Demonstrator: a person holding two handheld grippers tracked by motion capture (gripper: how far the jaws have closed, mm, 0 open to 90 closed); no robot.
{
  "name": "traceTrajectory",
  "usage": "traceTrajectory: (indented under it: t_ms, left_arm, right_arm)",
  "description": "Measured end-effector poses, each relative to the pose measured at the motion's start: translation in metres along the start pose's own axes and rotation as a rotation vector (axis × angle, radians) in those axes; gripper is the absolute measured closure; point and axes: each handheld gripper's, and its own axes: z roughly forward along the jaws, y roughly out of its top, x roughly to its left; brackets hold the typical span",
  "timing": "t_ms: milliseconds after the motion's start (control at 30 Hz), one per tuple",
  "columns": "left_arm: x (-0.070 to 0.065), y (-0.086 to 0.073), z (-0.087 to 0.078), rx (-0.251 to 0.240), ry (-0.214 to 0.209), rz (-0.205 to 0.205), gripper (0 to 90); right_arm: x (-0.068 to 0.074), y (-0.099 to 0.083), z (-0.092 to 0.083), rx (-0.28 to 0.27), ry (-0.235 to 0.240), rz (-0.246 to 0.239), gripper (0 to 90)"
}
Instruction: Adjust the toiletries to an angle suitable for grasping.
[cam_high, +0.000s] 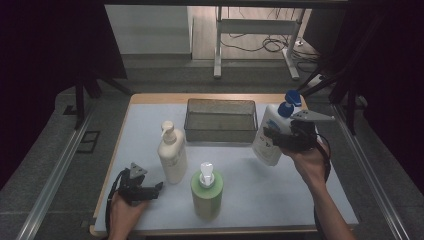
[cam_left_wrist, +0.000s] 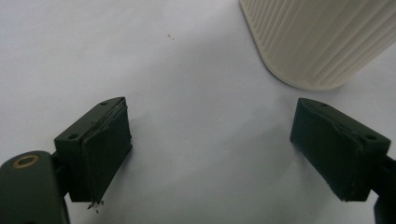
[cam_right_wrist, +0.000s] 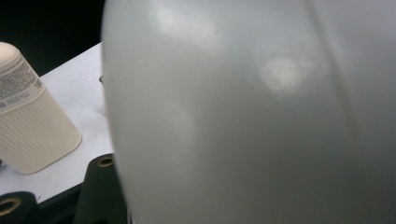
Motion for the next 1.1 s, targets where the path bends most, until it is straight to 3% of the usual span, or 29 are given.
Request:
traceTrajectory:
  t_ms: [1100]
  left_arm:
    - [0.000, 0.000, 0.000, 0.000, 0.000, 0.000, 12.2]
  right_arm:
    - [0.014, 0.047, 0.041, -0.007, -0.006, -0.014, 40.1]
